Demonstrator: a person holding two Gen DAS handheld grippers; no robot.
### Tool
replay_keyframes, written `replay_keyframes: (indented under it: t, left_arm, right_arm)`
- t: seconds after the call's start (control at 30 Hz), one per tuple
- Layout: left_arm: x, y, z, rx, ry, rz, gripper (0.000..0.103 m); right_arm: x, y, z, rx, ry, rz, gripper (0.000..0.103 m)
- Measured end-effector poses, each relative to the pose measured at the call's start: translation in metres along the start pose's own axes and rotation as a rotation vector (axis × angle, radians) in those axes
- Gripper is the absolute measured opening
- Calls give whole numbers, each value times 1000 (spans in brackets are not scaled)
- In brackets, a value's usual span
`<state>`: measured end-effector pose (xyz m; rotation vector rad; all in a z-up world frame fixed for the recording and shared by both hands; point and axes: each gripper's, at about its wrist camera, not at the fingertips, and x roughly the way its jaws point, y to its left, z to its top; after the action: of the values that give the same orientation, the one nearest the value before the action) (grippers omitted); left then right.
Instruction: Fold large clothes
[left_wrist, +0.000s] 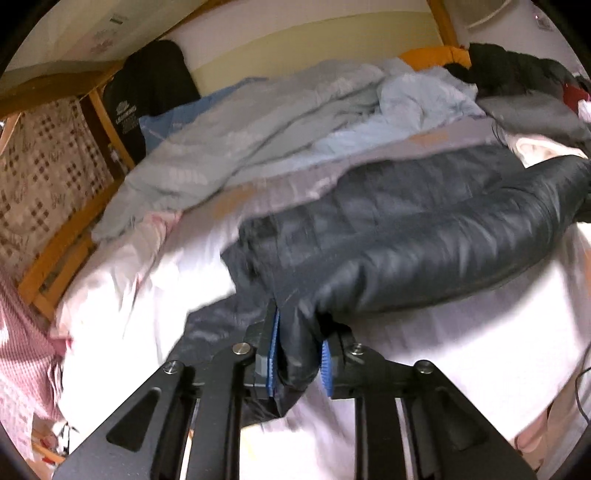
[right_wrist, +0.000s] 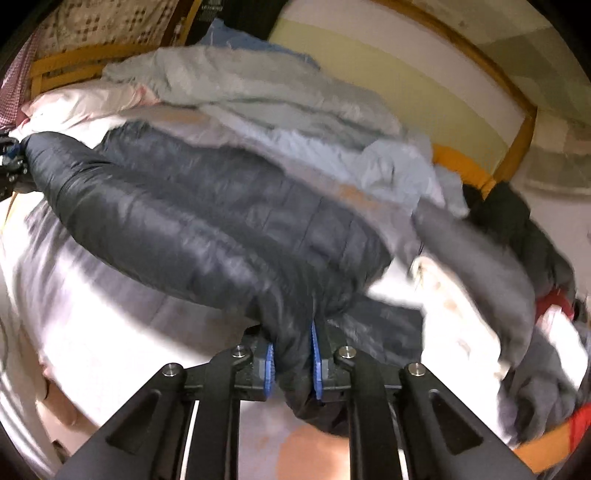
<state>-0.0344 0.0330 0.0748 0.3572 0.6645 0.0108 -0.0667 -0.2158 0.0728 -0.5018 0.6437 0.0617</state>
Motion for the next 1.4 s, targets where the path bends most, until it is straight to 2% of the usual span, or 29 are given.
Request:
replay_keyframes:
  t: [0.13,0.17,0.2,0.3,0.43,0.57,0.77,0.8,0.83,0.87,0.9,0.93,1.0,1.03,1.1,1.2,1.27,1.33,1.37,1.4]
  left_arm:
    - [25,9,37,-28,-11,-10,22]
    - [31,10,44,-19,-17,-6,22]
    - [38,11,51,-15,-23,2,23]
    - [64,17,71,-29,-17,6,23]
    - [98,23,95,-64,-26,-9,25]
    - [122,26,108,-84,-69,-15,29]
    - [129,32,96,-70,-179,-3,48]
    - [125,37,90,-81,-201,-20,56]
    - [121,42,87,-96,-220,-46,70]
    - [115,48,82,-114,-248,-70,78]
    - [108,53,78,-122,-278,-76,90]
    - [102,56,77,-122,-299,-65,93]
    - [92,62,79,-127,-314,-26,94]
    - [89,66,79,-142,-317,-23,95]
    - [86,77,78,-206,-325,-37,95]
    - [85,84,74,-266,-317,-69,95]
    - [82,79,69,-284,-336,-108,93]
    - [76,68,61,-337,-384,-201,76]
    - [76,59,57,-346,-389,-259,75]
    - [76,47,56,-324,-382,-283,74]
  right_arm:
    - [27,-17,40,4,-32,-18,17]
    - [27,-17,40,4,-32,-18,18]
    - [45,-24,59,-4,-41,-36,18]
    - [72,-29,80,-9,-52,-54,18]
    - [105,-30,101,-15,-61,-82,18]
    - [138,-32,113,16,-69,-95,18]
    - [165,-34,108,50,-67,-80,18]
    - [168,-36,107,69,-71,-73,19]
    - [172,-39,107,81,-78,-75,20]
    - [172,-39,107,81,-78,-75,24]
    - [176,-42,105,94,-102,-115,29]
    - [178,-43,104,97,-111,-136,31]
    - [181,-47,101,111,-120,-167,42]
    - [182,-50,100,127,-123,-181,47]
    - [177,-62,95,181,-132,-202,63]
    - [161,-79,89,249,-146,-221,65]
    - [145,-92,83,306,-174,-196,67]
    - [135,-100,79,342,-194,-170,70]
    - [122,-106,73,386,-218,-105,72]
    - [116,-107,70,416,-231,-32,77]
